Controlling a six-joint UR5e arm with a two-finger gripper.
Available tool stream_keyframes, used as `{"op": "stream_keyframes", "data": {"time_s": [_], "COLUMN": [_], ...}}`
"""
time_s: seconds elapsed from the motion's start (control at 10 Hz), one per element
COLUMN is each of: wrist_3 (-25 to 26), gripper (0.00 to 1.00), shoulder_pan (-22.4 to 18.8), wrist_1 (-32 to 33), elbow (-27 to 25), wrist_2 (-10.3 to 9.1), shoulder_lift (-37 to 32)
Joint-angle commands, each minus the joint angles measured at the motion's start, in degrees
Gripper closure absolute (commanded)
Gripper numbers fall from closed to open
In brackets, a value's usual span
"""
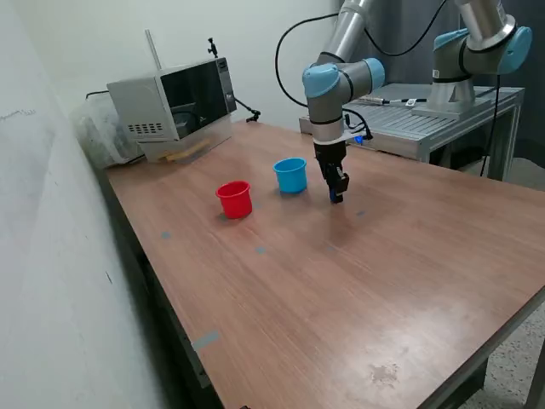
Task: Place red objects in the red bin, and blue objects in the blue bin.
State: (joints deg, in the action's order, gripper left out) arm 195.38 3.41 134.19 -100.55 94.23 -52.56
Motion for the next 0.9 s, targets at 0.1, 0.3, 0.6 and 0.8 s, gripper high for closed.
{"op": "stream_keyframes", "data": {"time_s": [0.1,0.3,0.6,0.8], "wrist_3": [0.00,-0.09,-1.14,-2.97], "gripper": [1.00,1.00,1.00,1.00], "shoulder_pan": [-0.07,0.02,0.81,2.82], "wrist_1": [0.55,0.46,-0.15,-0.33], "elbow": [-0.08,-0.08,-0.08,-0.08], "wrist_2": [-0.01,-0.01,0.08,0.17], "shoulder_lift": [0.09,-1.56,-9.12,-11.06]}}
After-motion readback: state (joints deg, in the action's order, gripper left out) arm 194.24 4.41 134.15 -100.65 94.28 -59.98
